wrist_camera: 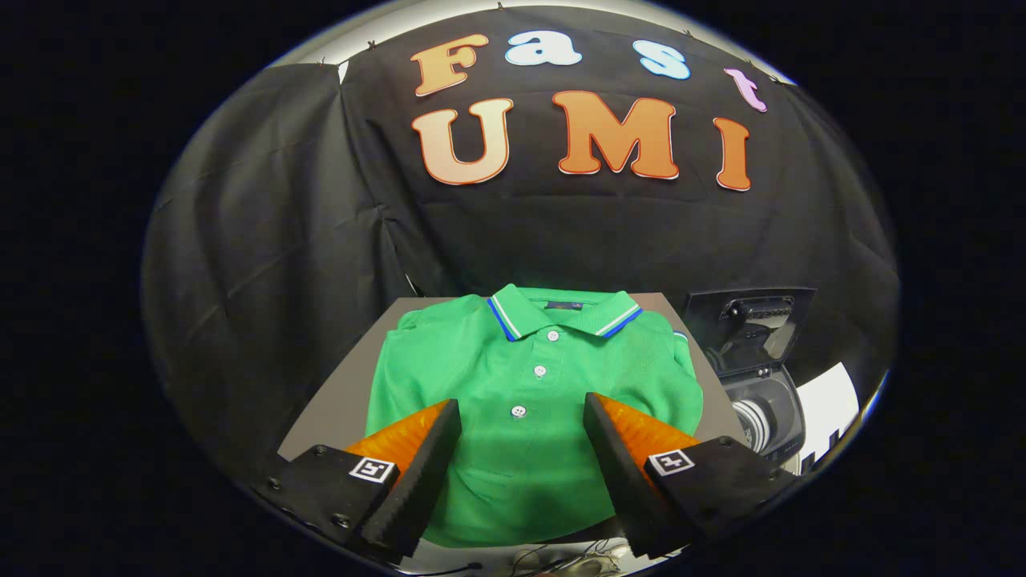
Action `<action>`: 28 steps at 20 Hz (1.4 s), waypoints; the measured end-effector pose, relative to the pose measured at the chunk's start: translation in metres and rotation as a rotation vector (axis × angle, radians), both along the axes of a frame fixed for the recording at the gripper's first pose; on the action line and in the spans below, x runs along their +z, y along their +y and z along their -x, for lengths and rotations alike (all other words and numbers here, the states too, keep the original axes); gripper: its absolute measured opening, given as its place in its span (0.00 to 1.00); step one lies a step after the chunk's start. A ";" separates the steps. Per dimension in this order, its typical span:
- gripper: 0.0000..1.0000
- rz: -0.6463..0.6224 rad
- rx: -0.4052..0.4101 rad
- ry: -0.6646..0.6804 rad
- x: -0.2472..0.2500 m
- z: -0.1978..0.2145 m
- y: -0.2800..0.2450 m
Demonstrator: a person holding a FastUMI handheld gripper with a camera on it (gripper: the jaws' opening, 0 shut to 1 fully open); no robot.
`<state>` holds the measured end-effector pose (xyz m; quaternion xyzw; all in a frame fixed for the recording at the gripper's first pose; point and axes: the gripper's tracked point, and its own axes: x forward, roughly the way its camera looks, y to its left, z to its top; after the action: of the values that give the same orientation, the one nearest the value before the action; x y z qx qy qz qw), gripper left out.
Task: Put the clothes into the washing machine and then close the washing machine lid.
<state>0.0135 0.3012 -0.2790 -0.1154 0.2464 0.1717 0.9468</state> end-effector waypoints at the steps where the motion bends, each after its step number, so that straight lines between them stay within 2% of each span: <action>1: 0.99 0.008 0.002 -0.004 0.000 0.000 0.000; 7: 0.99 0.062 -0.026 -0.022 -0.011 -0.002 -0.003; 9: 0.95 0.163 -0.002 -0.034 -0.015 0.000 -0.006; 11: 0.87 0.180 0.018 -0.053 -0.015 0.001 -0.004; 13: 0.74 0.148 0.020 -0.059 -0.013 0.002 -0.007; 14: 0.62 0.121 0.023 -0.053 -0.012 0.002 -0.008; 15: 0.58 0.078 0.020 -0.038 -0.010 0.002 -0.011; 16: 0.42 0.018 0.021 -0.008 -0.009 0.001 -0.012; 18: 0.24 -0.107 0.019 0.082 -0.008 0.000 -0.013; 20: 0.12 -0.169 0.021 0.129 -0.004 -0.001 -0.019; 22: 0.09 -0.178 0.016 0.133 0.000 0.002 -0.026; 25: 0.08 -0.101 0.044 0.073 0.017 0.006 -0.034; 28: 0.08 -0.107 0.049 0.045 0.037 0.005 -0.039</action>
<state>0.0084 0.2618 -0.2420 -0.0669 0.2551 0.2103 0.9414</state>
